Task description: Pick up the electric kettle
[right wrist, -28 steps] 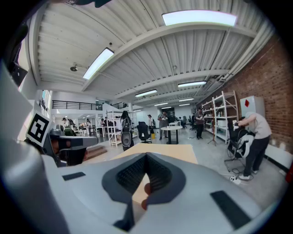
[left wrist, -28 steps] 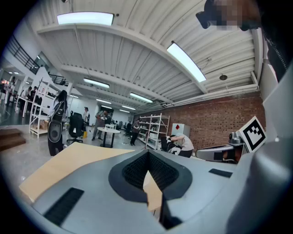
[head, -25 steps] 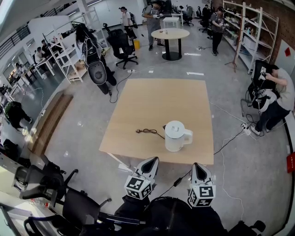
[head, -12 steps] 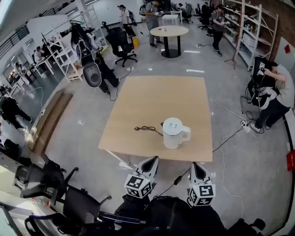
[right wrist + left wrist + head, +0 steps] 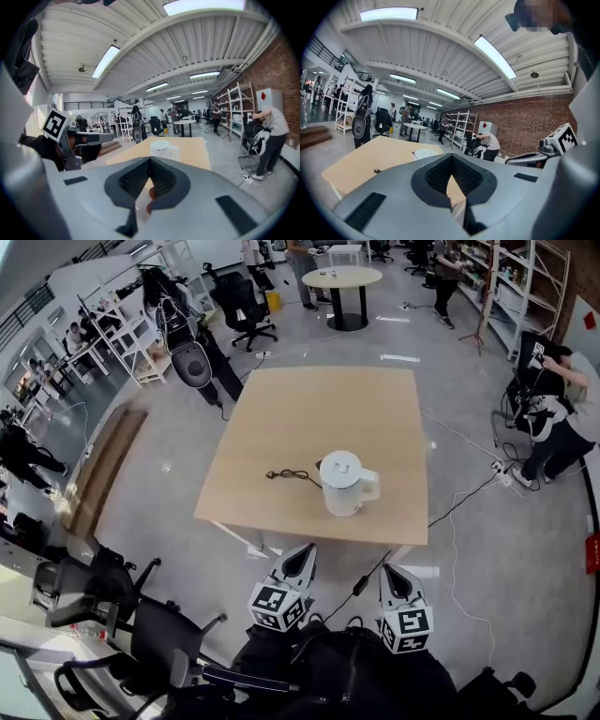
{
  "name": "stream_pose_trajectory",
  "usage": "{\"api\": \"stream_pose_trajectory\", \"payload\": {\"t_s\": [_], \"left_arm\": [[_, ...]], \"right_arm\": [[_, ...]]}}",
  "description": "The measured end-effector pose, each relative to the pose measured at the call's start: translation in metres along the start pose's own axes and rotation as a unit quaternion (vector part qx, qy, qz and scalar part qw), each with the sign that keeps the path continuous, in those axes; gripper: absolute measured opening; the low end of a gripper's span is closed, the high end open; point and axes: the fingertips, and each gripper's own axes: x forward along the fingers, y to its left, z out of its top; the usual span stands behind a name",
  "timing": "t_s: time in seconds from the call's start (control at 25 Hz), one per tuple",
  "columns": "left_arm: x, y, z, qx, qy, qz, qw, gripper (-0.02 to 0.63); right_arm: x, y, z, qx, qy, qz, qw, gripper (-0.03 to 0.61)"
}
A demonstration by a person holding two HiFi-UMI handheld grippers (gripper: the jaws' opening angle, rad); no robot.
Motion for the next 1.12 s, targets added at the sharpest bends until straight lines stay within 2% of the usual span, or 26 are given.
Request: {"api": "stream_pose_trajectory", "payload": {"t_s": [0.2,0.44,0.76,1.12], "left_arm": [[0.0,-0.01,-0.019,-0.007,0.015,0.011,0.9998,-0.006],[0.0,-0.018,-0.022,-0.01,0.016,0.005,0.9998,-0.006],[0.024,-0.002,-0.017,-0.006,0.016,-0.001,0.9999,-0.006],[0.065,0.033,0.0,0.005,0.015,-0.021,0.9996,-0.006]], "right_arm": [[-0.001,-0.003,-0.012,0.004,0.01,0.018,1.0,0.005],[0.005,-0.003,-0.011,0.021,0.006,0.03,0.999,0.005],[0.026,-0.006,-0.008,0.021,0.001,0.039,0.999,0.005],[0.077,-0.023,0.006,0.02,0.006,0.013,1.0,0.005]]}}
